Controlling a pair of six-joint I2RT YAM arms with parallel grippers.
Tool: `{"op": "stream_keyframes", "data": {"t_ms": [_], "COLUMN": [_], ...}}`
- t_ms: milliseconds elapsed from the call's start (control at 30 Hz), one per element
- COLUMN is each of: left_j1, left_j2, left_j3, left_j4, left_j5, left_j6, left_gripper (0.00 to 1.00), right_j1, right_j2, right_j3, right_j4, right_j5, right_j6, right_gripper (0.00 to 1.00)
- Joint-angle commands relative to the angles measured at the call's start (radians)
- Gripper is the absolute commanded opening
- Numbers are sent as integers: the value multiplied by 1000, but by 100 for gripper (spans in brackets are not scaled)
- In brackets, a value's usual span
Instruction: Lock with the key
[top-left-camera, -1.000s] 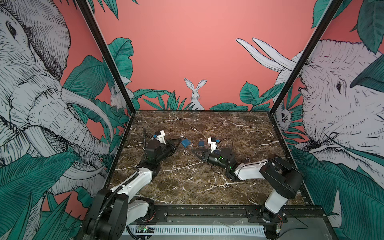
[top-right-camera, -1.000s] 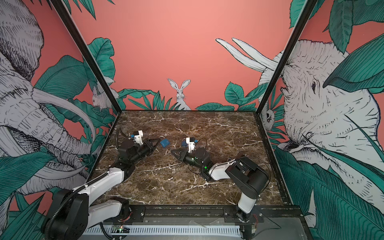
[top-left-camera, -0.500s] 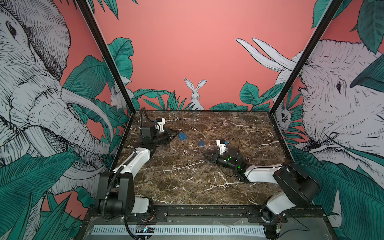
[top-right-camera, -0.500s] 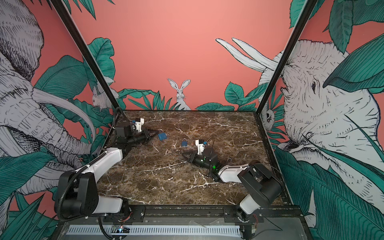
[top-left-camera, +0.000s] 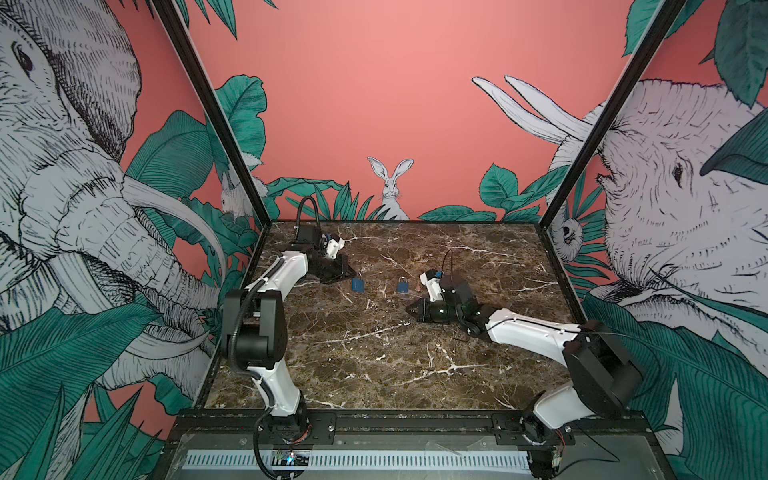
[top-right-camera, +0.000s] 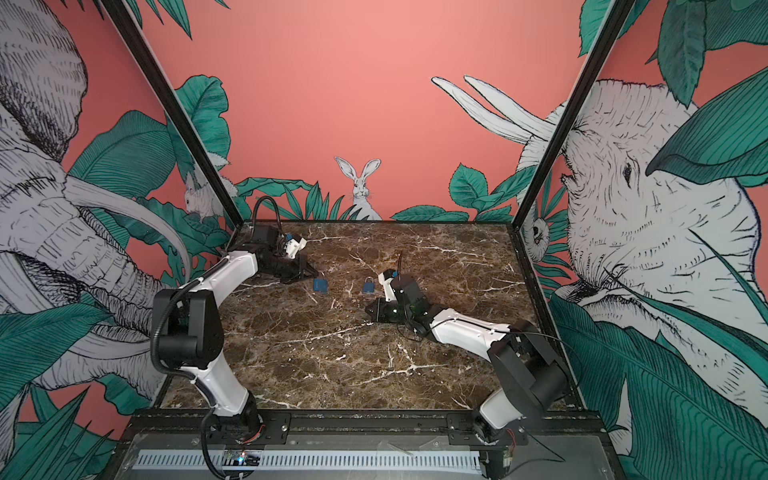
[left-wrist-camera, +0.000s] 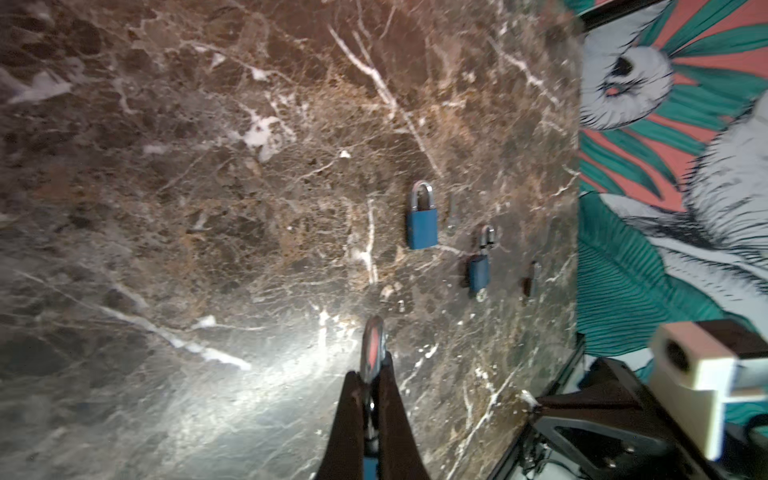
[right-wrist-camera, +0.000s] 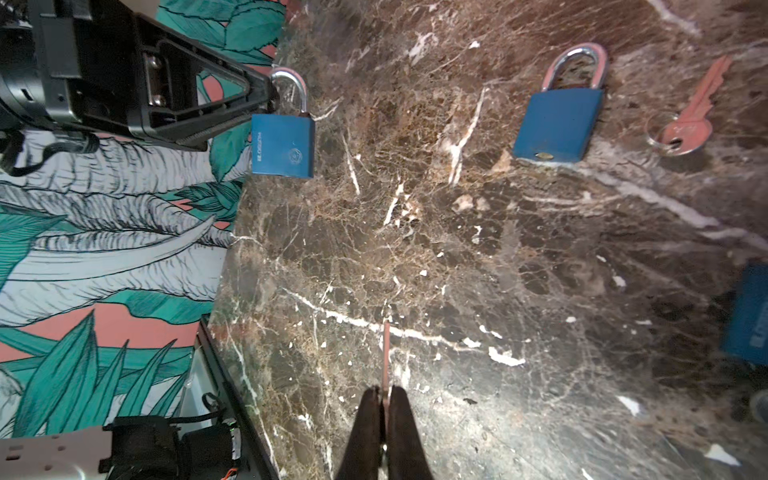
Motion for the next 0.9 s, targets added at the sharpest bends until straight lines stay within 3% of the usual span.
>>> {"op": "stream_keyframes", "data": {"t_ms": [0, 167, 267, 667, 867], "left_j1": [13, 21, 22, 25, 25], "left_j2": [26, 74, 95, 271, 295], "left_j3": [63, 88, 96, 254, 256], "left_j4": [-136, -106, -85, -104, -78], "left_j5": [-48, -41, -95, -35, -28], "left_j6": [149, 164, 182, 185, 170], "left_gripper": [0, 0, 0, 0, 0], "right_j1": [1, 4, 9, 46, 45], "right_j2": [40, 117, 155, 228, 267], "right_j3": [50, 82, 91, 98, 119], "right_j4": [-79, -27, 3, 92, 151], "right_j5": [21, 0, -16, 10, 17], "right_j6": [-69, -34, -12, 37, 60], "right_gripper": [0, 0, 0, 0, 0]}}
